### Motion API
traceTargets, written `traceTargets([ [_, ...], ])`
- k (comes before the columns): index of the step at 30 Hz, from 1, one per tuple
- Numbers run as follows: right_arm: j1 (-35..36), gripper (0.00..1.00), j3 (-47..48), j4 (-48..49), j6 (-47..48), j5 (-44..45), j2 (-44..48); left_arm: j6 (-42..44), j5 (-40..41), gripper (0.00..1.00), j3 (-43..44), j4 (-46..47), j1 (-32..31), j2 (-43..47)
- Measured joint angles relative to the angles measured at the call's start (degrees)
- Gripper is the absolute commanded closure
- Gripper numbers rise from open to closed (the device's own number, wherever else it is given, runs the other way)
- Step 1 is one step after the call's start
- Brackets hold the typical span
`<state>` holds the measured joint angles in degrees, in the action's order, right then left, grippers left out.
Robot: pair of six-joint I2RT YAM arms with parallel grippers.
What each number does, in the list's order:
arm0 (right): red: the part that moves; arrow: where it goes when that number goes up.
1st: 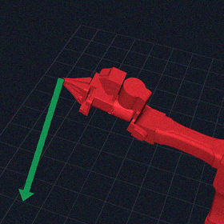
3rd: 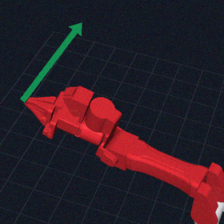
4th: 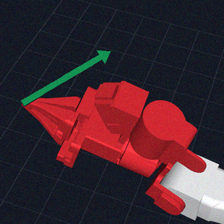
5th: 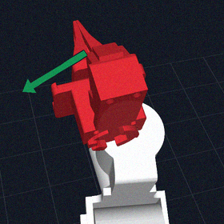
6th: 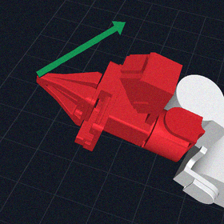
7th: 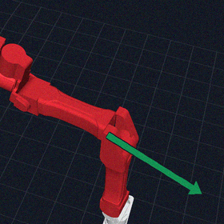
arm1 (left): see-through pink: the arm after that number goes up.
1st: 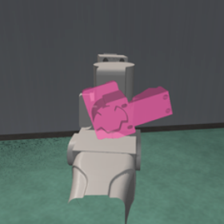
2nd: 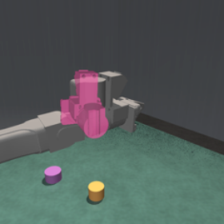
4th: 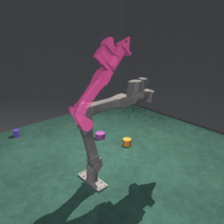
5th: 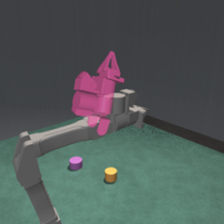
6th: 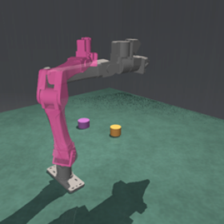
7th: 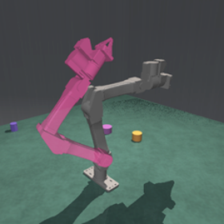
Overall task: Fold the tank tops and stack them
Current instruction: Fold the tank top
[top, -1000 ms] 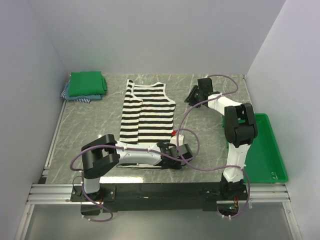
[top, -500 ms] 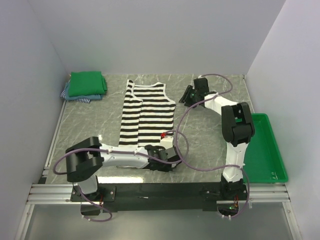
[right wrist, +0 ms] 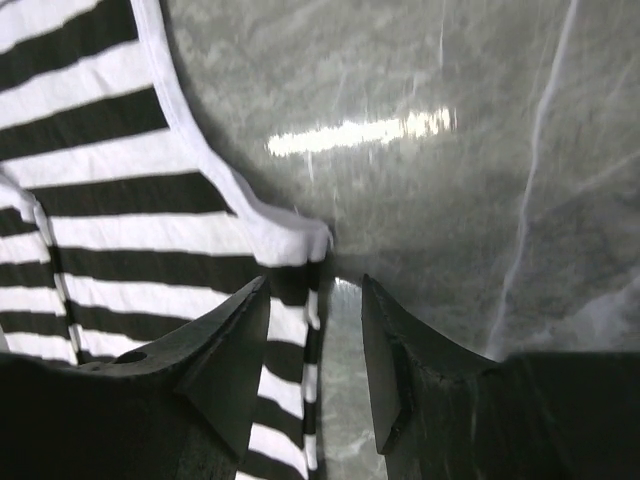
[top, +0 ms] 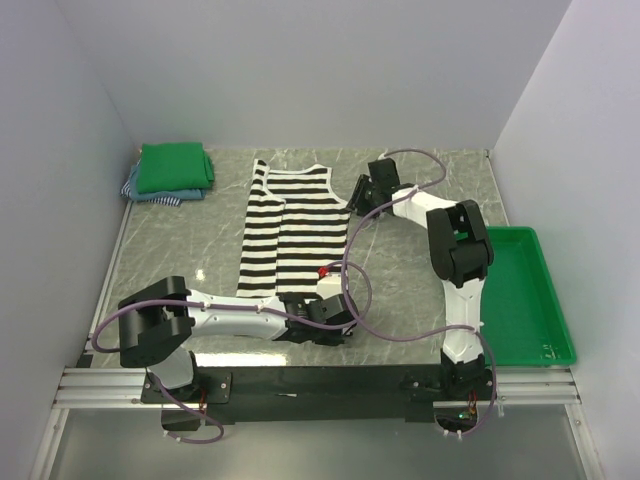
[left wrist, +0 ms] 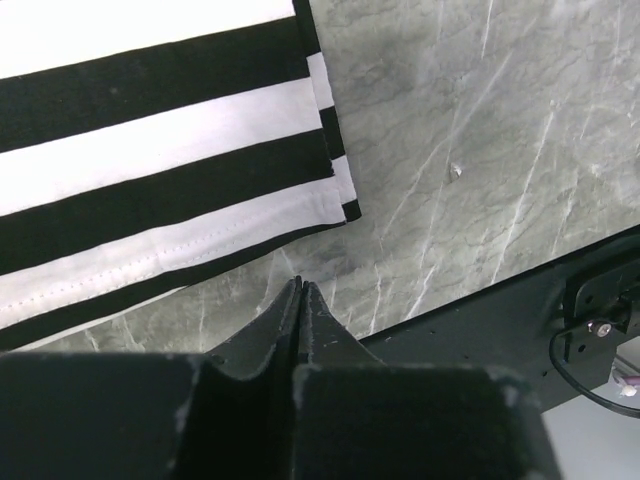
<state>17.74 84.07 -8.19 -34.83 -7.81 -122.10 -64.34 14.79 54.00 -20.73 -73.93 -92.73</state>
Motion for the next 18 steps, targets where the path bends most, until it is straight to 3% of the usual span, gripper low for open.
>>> traceTargets([
  [3,0.00,0.52,2.73,-0.68,0.00,1.16,-1.66,0.00,-0.04,0.85,-0.11,0.28,0.00,0.07],
  [7,0.02,0.54,5.97,-1.64,0.02,2.43,-3.58,0.28,-0.09,0.58,-0.11,0.39,0.00,0.11],
  [8,0.02,0.56,6.05,-1.57,0.02,2.62,-3.78,0.44,-0.09,0.56,-0.11,0.50,0.00,0.11],
  [10,0.04,0.63,6.05,-1.60,0.02,2.75,-3.85,0.39,-0.04,0.54,-0.11,1.01,0.00,0.11],
  [15,0.15,0.67,5.81,-1.60,-0.02,2.84,-3.93,0.50,0.09,0.53,0.07,1.90,0.00,-0.20],
  [18,0.24,0.82,5.57,-1.49,-0.13,2.82,-3.93,0.59,0.07,0.54,0.74,2.69,-0.02,-1.66],
])
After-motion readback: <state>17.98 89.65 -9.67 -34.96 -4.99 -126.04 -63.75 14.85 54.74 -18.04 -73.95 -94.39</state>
